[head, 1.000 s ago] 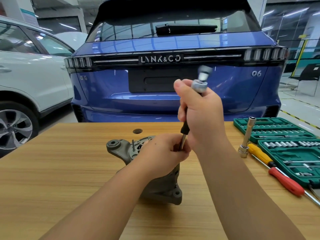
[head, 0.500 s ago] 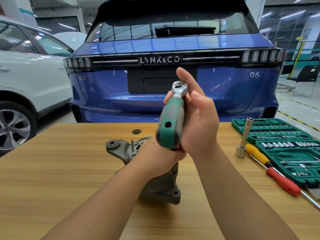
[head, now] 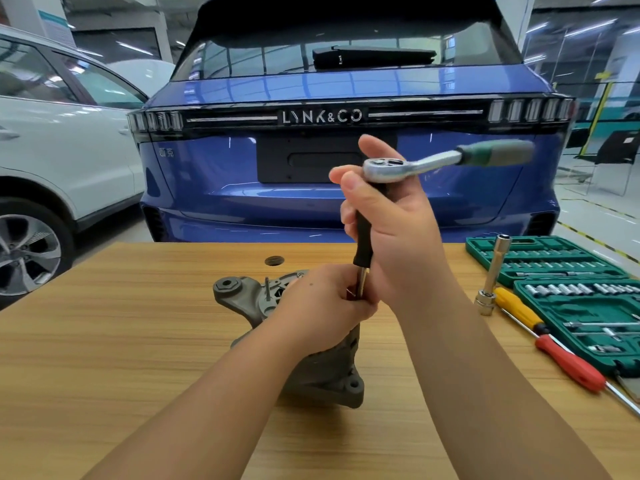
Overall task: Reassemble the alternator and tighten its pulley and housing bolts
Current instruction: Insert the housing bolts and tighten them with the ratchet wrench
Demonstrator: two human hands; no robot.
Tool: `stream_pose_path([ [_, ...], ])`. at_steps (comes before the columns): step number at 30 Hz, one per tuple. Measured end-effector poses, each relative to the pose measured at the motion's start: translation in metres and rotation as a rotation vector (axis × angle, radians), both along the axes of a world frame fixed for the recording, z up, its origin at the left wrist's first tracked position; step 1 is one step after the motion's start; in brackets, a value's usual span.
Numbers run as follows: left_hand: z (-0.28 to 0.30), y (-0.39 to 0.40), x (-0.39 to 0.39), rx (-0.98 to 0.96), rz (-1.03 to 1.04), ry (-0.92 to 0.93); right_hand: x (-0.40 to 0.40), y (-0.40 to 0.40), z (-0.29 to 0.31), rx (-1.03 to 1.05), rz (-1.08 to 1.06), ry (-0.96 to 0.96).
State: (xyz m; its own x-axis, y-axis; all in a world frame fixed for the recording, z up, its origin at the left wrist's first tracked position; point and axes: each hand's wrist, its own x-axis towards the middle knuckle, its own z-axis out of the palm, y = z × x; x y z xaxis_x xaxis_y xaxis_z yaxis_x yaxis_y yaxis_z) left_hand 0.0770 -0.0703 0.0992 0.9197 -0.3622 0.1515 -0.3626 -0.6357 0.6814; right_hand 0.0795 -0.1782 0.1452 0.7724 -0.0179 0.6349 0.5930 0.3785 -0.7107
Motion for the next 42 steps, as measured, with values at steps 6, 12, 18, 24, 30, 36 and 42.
stream_pose_path([
  [6, 0.002, -0.001, -0.004, 0.017, 0.009, -0.005, 0.008, 0.003, -0.008, -0.002, -0.034, -0.154],
  [12, -0.001, 0.002, -0.003, -0.019, 0.028, 0.007, 0.004, 0.001, -0.003, 0.081, 0.235, -0.022],
  [18, -0.002, 0.002, -0.001, 0.043, 0.02, -0.037, -0.005, 0.009, -0.003, -0.039, -0.136, 0.0],
  [24, -0.003, 0.0, 0.002, 0.015, 0.012, -0.014, -0.001, 0.0, 0.001, -0.029, -0.063, 0.114],
  [30, -0.001, -0.001, 0.0, 0.034, 0.005, -0.033, 0.004, 0.006, -0.009, -0.025, -0.055, -0.134],
  [36, -0.003, 0.001, 0.0, 0.012, 0.01, -0.017, 0.008, 0.0, 0.002, 0.034, 0.252, 0.041],
  [42, -0.008, 0.005, 0.004, -0.013, 0.037, -0.015, -0.006, 0.006, -0.005, -0.042, 0.074, -0.03],
])
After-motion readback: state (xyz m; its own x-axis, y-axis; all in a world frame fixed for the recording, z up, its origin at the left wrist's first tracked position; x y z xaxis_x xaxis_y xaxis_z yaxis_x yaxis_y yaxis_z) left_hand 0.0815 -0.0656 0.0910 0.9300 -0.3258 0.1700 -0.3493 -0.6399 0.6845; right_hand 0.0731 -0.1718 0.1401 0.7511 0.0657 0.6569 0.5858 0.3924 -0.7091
